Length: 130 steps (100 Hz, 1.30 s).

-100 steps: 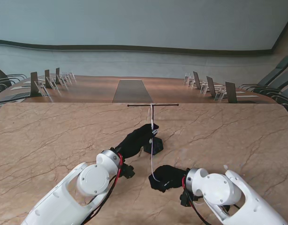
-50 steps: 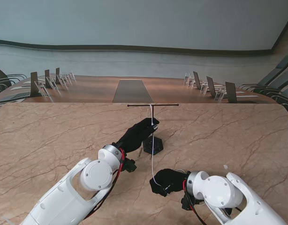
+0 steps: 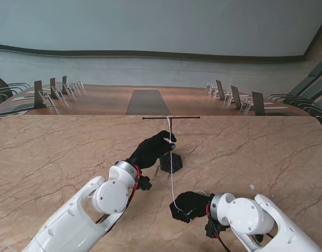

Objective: Take the wired earphone off the rack, coil the cable and place them on the table

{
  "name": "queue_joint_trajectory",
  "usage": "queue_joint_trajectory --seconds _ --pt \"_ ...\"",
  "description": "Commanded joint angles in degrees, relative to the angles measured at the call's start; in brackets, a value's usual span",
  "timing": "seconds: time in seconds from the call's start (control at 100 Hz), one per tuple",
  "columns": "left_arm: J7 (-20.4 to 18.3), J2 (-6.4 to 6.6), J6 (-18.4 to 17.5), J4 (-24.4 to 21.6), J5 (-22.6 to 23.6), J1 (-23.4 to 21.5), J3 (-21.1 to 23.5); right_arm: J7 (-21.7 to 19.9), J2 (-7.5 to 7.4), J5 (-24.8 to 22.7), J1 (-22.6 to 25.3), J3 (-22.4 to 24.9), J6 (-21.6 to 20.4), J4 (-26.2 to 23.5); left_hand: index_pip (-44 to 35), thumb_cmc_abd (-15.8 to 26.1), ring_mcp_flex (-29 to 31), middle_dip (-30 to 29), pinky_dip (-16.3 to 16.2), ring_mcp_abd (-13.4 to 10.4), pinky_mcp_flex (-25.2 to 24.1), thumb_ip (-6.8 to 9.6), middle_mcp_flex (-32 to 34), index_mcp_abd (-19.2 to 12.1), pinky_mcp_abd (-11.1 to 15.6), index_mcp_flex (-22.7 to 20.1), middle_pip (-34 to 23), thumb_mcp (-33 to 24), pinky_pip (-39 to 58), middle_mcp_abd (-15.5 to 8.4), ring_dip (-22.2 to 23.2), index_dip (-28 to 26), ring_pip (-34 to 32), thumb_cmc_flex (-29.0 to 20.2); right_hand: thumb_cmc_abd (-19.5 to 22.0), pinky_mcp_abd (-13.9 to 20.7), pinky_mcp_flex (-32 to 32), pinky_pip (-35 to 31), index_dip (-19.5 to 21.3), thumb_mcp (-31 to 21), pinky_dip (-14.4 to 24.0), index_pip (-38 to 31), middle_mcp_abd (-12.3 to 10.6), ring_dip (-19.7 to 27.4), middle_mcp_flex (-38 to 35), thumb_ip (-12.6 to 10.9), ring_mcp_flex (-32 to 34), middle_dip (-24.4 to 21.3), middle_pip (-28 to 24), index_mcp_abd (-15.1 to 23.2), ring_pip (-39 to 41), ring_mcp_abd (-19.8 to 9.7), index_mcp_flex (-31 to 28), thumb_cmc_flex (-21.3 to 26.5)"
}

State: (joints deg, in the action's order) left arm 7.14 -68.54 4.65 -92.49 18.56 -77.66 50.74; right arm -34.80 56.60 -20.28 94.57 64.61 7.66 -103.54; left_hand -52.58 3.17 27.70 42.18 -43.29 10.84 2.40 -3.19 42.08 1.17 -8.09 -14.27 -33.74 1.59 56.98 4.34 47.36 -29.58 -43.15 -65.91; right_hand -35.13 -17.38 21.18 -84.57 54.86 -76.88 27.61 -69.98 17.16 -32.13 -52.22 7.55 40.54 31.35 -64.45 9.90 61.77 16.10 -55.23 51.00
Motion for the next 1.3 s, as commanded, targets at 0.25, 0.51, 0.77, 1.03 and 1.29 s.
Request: queue_joint_trajectory --seconds 0.25,0.51,0.77,1.03,1.29 --pt "-0.5 0.18 -0.5 -0.3 1.1 -0.4 0.1 -0.5 -0.12 -0.9 0.6 0.5 1.1 -0.8 -4.6 -0.5 2.4 0.1 2.2 0.5 0.0 1.53 3.2 -8.6 -1.1 -4.4 -0.5 -0.2 1.8 -1.4 -3.0 -5.8 0.7 -7.2 8.6 9.1 -10.2 13.7 -25.7 14.8 5.3 9.7 0.2 0.6 12.2 -3.5 -11.4 -7.6 10.2 -0.3 -12.1 -3.4 16.4 -2.8" --pt "-2.7 1.05 -0.3 -1.6 2.0 -1.5 0.7 -1.6 -0.27 -0.7 1.3 2.9 -0.1 -0.9 -6.9 0.0 2.4 1.2 2.1 0.9 0.6 1.28 3.5 -9.3 -0.8 -5.1 -1.5 0.1 2.9 -1.2 -2.6 -10.8 -0.5 -7.4 15.9 17.0 -20.2 34.6 -30.3 36.4 0.6 19.6 -9.4 8.6 34.1 -5.8 -25.8 -11.8 25.3 -1.7 -32.5 -12.7 40.6 -19.4" --pt "-2.6 1.29 -0.7 -2.3 2.5 -3.3 1.0 -5.4 -0.78 1.2 2.1 7.5 0.5 -1.6 -6.4 -0.2 3.3 1.5 -2.8 2.6 3.5 1.07 4.4 -8.5 -1.0 -5.7 -1.6 0.2 13.0 -0.4 -1.5 -12.1 -3.2 -7.8 23.9 29.9 -24.4 61.0 -36.2 54.3 -3.5 41.2 -16.4 20.8 41.9 -6.0 -34.2 -21.9 49.7 0.3 -58.8 -26.3 50.6 -28.6" --pt "-4.3 2.2 -1.1 -4.2 4.0 -5.6 1.2 -4.8 -0.42 2.2 0.9 10.0 -1.4 -0.6 -6.5 -0.1 3.1 2.5 -2.0 2.8 3.0 1.06 4.5 -7.7 -0.8 -5.4 -3.2 0.2 12.2 0.0 0.1 -12.8 -5.5 -7.9 26.6 30.9 -23.8 66.7 -33.5 56.2 -0.7 49.8 -17.4 21.0 42.3 -5.6 -35.2 -25.0 56.8 0.5 -62.2 -27.2 50.5 -34.6" --pt "-5.1 2.73 -1.3 -5.4 5.5 -7.0 1.3 -2.9 0.14 3.6 -0.3 12.9 -5.0 0.5 -6.7 -0.2 3.2 3.0 -1.8 2.8 2.8 1.04 4.6 -7.4 -1.0 -5.2 -3.8 0.2 12.0 0.1 0.4 -12.8 -5.7 -7.9 27.4 30.9 -23.5 68.2 -31.9 55.3 -0.1 52.4 -17.1 21.9 42.6 -5.3 -35.3 -25.3 57.8 0.4 -62.5 -26.6 50.5 -38.0"
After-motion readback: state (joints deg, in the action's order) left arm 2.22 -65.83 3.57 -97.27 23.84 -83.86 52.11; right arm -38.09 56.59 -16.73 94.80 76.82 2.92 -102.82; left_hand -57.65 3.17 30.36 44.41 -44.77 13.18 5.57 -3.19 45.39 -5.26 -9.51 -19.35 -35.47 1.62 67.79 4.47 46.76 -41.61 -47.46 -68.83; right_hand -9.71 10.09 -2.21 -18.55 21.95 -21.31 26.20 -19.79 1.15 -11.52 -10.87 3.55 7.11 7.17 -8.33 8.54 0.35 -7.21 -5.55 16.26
